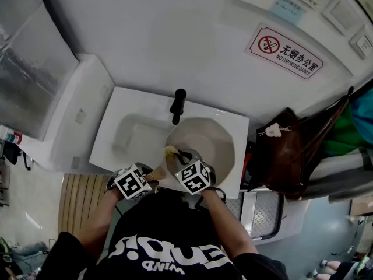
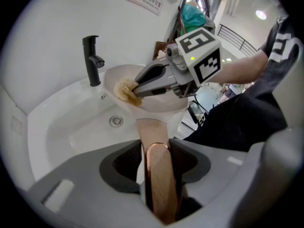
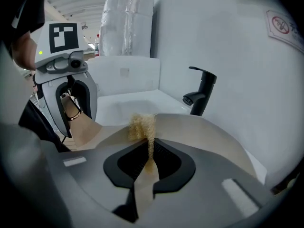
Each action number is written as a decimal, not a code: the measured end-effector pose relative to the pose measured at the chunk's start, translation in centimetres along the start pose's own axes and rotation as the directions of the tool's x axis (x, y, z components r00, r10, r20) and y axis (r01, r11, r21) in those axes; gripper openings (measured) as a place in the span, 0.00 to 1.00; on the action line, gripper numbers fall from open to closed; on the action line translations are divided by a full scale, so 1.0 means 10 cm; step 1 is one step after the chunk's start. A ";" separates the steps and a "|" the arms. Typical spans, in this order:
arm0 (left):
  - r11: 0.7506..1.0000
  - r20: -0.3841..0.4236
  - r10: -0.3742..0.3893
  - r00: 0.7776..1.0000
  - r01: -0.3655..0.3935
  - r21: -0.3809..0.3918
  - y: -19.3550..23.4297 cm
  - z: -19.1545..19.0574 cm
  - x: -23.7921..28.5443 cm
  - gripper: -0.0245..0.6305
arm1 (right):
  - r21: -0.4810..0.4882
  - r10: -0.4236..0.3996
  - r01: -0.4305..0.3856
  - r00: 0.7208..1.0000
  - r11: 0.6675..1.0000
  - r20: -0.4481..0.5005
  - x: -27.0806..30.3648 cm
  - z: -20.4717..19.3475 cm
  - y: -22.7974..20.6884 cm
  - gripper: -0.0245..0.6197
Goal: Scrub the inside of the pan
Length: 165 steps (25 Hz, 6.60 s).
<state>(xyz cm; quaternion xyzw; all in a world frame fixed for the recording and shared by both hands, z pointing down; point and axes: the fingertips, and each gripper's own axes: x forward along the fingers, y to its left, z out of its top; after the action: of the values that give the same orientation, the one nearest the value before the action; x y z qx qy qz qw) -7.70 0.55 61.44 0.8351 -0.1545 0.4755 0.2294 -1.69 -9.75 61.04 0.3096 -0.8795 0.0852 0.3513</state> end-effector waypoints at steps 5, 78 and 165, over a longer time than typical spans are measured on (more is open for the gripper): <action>1.000 -0.007 -0.001 1.000 0.001 -0.002 0.01 -0.01 0.00 0.30 | -0.018 0.004 -0.004 1.000 1.000 -0.015 0.10 0.05 -0.08 0.10; 0.998 -0.012 -0.014 1.000 0.013 -0.068 -0.01 -0.08 0.06 0.30 | -0.185 -0.217 0.152 0.887 0.971 -0.407 -1.11 -1.16 -1.47 0.10; 0.991 -0.003 -0.047 0.999 0.046 -0.123 -0.12 -0.13 0.13 0.30 | -0.177 -0.009 -0.081 0.890 0.981 -0.455 0.58 -0.40 -0.63 0.10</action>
<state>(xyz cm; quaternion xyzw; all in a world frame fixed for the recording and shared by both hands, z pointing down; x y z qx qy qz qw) -7.41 2.16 62.82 0.8214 -0.1634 0.4620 0.2918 1.11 -16.11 67.41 0.2297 -0.7827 0.0768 0.5733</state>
